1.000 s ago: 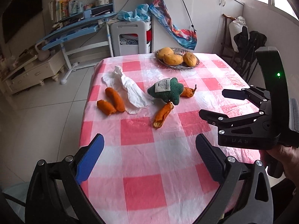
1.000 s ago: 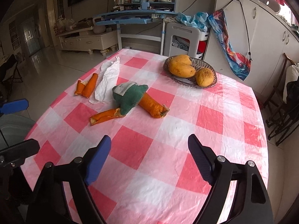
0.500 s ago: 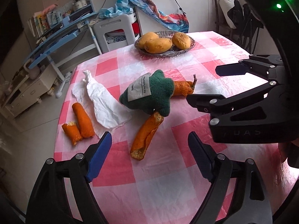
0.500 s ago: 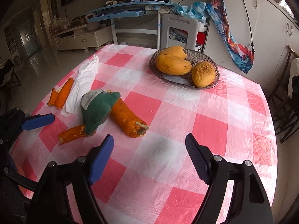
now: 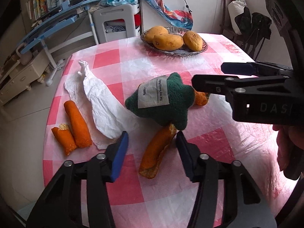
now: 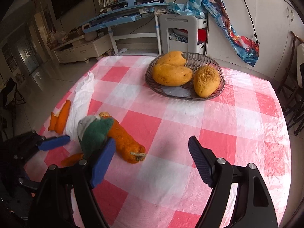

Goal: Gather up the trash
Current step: 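Grasp the orange bread stick with the left gripper while the right gripper grasps another, then grasp the long orange bread roll with the right gripper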

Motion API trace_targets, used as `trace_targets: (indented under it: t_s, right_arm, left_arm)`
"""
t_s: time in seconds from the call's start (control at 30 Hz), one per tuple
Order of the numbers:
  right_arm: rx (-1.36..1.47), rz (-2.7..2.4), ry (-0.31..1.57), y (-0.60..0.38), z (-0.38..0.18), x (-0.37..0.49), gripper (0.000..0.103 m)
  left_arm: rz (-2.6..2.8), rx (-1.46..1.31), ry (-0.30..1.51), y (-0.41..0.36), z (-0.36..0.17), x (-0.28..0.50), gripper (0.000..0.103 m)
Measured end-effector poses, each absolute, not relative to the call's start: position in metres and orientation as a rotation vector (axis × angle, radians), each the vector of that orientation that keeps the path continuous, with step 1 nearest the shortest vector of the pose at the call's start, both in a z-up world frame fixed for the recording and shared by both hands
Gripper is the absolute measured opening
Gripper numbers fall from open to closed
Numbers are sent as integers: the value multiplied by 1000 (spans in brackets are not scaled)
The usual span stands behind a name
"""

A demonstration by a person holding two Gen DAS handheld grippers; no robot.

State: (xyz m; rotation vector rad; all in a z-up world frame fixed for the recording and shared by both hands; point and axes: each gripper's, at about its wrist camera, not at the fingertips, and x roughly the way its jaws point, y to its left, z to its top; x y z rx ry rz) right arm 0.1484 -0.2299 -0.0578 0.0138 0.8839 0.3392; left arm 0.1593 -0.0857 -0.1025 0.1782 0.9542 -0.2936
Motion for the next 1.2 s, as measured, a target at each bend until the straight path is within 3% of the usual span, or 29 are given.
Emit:
trace_targets:
  t_s: [0.03,0.13,0.47,0.67,0.77,0.83,0.9,1.2]
  right_arm:
    - [-2,339,878,-226,-56,148,76]
    - [-103,316,872,-218,-55,150,76]
    - [-200,357,936,-220,-68,156,76]
    - [-259,397,928,-191,-79,154,75]
    - [-249,408,918,-185,-79,153,60]
    - [-226,403,927,-187,-77,152,40]
    - [-209,394,934,-192,-76,150,30]
    - [51,394,945,-231,-64,128,25]
  left_arm:
    - [-306,187,956,-88,-102,158,28]
    - [-348,177,998,-87,-98,155,17]
    - [-376,-93,1096,-37,-80,144,16]
    - [-373,-113,1130,-35,-85,142,16]
    - [-382,-108,1115,-35,-81,136,16]
    - [-382,-111,1101,-34,-76,131,16]
    - [-372,-113,1090,-32,-73,126,16]
    - [-312,-63,989,-34,-57,79,16]
